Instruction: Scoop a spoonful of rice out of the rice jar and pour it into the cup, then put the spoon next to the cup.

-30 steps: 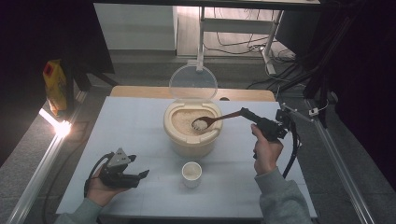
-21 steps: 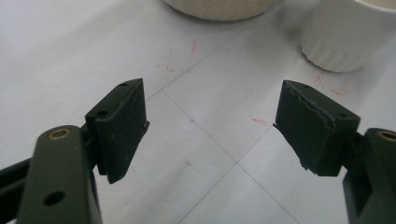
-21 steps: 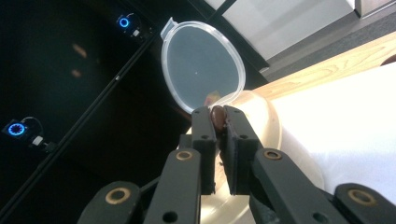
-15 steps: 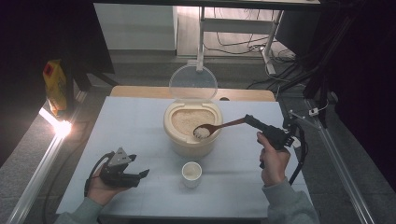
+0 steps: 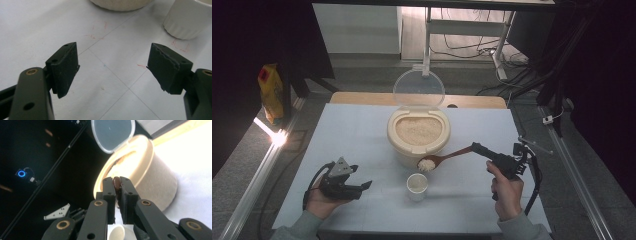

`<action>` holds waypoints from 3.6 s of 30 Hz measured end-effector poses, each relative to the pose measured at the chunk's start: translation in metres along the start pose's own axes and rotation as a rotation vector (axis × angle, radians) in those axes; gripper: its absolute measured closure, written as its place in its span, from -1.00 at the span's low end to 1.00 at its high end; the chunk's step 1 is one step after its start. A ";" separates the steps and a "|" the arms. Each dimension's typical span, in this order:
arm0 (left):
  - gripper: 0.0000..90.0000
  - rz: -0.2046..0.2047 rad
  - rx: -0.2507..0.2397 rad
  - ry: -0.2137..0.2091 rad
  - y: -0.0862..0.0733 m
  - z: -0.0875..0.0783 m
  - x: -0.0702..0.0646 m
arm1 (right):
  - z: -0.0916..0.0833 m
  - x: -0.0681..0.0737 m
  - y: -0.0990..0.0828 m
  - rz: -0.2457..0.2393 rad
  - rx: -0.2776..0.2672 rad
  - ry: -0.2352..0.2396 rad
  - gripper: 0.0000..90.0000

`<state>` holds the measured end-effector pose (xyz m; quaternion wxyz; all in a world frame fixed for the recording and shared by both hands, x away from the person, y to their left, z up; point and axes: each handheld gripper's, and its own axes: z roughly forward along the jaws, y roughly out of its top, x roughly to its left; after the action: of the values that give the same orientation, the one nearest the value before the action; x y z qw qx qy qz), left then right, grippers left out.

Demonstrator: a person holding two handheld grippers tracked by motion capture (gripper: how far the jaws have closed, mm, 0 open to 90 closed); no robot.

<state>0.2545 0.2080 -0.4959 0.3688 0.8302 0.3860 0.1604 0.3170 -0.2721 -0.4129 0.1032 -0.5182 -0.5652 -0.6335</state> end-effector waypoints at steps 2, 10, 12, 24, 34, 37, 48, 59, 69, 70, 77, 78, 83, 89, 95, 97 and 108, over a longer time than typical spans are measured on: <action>-0.46 0.001 0.001 0.000 0.000 0.000 0.000 | 0.002 -0.003 -0.004 -0.007 0.012 -0.009 0.86; -0.46 0.001 0.001 0.000 0.000 0.000 0.000 | 0.010 -0.002 -0.011 -0.074 0.058 -0.045 0.86; -0.46 0.002 0.002 0.001 0.000 0.000 0.000 | 0.012 0.001 -0.012 -0.107 0.068 -0.060 0.86; -0.46 0.003 0.004 0.001 -0.001 0.000 0.001 | 0.025 0.023 -0.017 -0.296 0.120 -0.100 0.85; -0.46 0.002 0.005 0.002 -0.001 0.000 0.001 | 0.028 0.029 -0.020 -0.363 0.125 -0.106 0.85; -0.46 0.002 0.005 0.002 -0.001 0.000 0.001 | 0.028 0.030 -0.020 -0.383 0.119 -0.104 0.85; -0.46 0.002 0.005 0.003 -0.001 0.000 0.001 | 0.027 0.033 -0.019 -0.414 0.121 -0.103 0.86; -0.46 0.001 0.008 0.004 -0.001 0.001 0.001 | 0.014 0.024 -0.015 -0.351 0.088 -0.074 0.85; -0.46 0.001 0.008 0.006 -0.001 0.001 0.000 | -0.032 0.020 -0.001 -0.318 0.041 -0.072 0.85; -0.46 0.002 0.009 0.005 0.000 0.001 0.000 | -0.036 0.018 0.000 -0.315 0.045 -0.078 0.85; -0.46 0.004 0.012 0.007 0.000 0.002 0.000 | -0.041 0.010 -0.001 -0.305 0.083 -0.099 0.85; -0.46 0.004 0.012 0.008 0.000 0.002 0.000 | -0.040 0.010 -0.002 -0.314 0.090 -0.106 0.85; -0.46 0.003 0.012 0.006 0.000 0.003 0.002 | -0.038 0.010 -0.003 -0.322 0.144 -0.117 0.85; -0.47 0.005 0.011 0.006 0.000 0.003 0.001 | -0.032 0.009 -0.008 -0.321 0.218 -0.116 0.85; -0.47 0.009 0.018 0.005 0.001 0.004 0.000 | -0.020 0.006 -0.016 -0.305 0.292 -0.094 0.85; -0.47 0.009 0.018 0.005 0.001 0.004 0.001 | -0.015 0.004 -0.019 -0.290 0.320 -0.080 0.85; -0.47 0.007 0.017 0.006 0.001 0.004 0.001 | 0.020 -0.008 -0.032 -0.244 0.435 -0.047 0.85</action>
<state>0.2579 0.2067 -0.4980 0.3599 0.8343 0.3855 0.1608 0.3082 -0.2481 -0.4419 0.1220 -0.4264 -0.7489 -0.4924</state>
